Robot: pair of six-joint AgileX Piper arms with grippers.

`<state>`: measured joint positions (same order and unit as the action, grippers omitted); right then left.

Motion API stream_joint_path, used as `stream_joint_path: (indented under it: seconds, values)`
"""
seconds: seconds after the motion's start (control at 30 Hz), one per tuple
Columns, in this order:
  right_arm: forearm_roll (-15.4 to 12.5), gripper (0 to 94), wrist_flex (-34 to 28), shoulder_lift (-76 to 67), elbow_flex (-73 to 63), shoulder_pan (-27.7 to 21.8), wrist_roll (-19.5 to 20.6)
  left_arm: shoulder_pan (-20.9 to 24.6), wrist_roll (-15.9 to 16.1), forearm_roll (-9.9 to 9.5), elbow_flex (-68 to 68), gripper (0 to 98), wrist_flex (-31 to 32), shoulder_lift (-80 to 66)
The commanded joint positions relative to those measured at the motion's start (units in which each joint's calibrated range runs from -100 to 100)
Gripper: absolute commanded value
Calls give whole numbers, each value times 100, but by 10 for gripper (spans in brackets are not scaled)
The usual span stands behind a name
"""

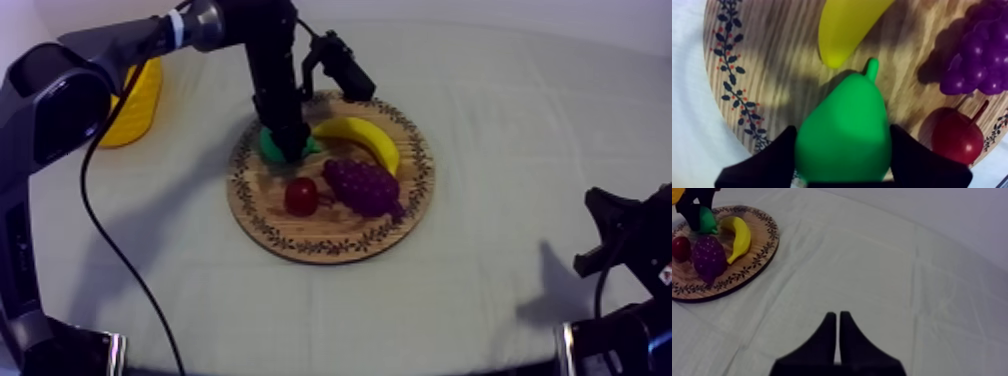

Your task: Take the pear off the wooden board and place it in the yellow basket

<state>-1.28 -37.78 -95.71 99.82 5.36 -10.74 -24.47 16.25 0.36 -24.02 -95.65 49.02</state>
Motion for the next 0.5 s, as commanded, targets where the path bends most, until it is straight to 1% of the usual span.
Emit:
stream_joint_path:
  seconds: [0.0,0.2,0.47]
  values:
    - [-1,4,-4,-4,-5,0,2,-15,-10,0,4,504,1,-34]
    - [-1,4,-4,-4,-5,0,2,-92,-48,-5,49,498,-60,-495]
    - [-1,4,-4,-4,-5,0,2,-141,-74,-10,129,503,-339,-1607]
